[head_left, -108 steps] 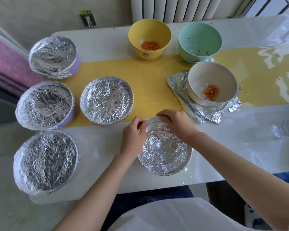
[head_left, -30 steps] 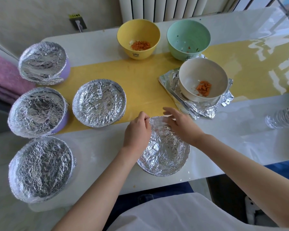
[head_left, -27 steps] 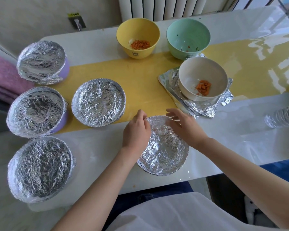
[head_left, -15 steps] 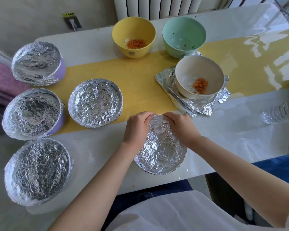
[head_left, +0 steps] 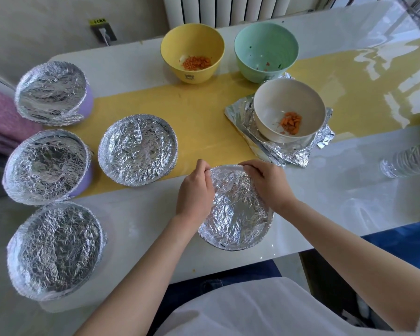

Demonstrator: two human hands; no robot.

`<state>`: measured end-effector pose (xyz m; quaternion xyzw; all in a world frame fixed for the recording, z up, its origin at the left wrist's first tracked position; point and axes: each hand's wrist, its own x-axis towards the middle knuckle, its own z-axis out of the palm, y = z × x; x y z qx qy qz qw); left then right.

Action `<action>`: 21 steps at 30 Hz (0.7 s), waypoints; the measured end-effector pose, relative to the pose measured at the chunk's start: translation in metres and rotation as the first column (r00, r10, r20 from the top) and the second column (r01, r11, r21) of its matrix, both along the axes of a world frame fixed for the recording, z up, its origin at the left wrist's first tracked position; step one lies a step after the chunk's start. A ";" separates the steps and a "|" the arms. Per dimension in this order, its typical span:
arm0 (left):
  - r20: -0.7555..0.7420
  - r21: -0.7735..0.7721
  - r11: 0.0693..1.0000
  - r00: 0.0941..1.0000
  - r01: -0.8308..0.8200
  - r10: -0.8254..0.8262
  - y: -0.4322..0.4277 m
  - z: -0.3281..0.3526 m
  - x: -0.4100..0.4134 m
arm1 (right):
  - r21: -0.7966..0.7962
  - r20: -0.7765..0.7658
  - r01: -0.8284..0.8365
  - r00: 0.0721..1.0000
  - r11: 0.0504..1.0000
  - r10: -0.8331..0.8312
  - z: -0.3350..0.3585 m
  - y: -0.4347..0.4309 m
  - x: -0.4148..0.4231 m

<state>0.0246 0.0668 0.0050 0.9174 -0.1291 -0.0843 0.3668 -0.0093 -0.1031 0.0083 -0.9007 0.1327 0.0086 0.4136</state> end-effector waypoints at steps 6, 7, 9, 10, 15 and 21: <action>-0.053 -0.054 0.998 0.999 -0.013 0.010 0.000 -0.002 0.001 | -0.033 -0.039 -0.048 0.998 0.998 0.047 0.003 -0.002 0.005; -0.059 -0.070 0.998 0.998 -0.003 -0.001 0.000 -0.001 0.002 | -0.044 -0.032 -0.076 0.997 0.996 0.075 0.003 -0.002 0.004; -0.064 -0.086 0.996 0.997 0.028 -0.033 -0.003 0.000 0.007 | -0.020 -0.033 -0.108 0.994 0.994 0.107 0.004 -0.003 0.003; -0.063 -0.090 0.995 0.997 0.047 -0.053 -0.005 0.000 0.010 | -0.018 -0.035 -0.120 0.992 0.993 0.119 0.004 -0.003 0.004; -0.010 -0.101 0.990 0.995 0.099 -0.101 -0.018 0.001 0.023 | -0.091 0.012 -0.163 0.986 0.982 0.165 0.004 -0.003 0.011; -0.016 -0.090 0.992 0.995 0.094 -0.096 -0.019 0.000 0.025 | -0.177 -0.023 -0.191 0.982 0.966 0.190 0.006 0.001 0.016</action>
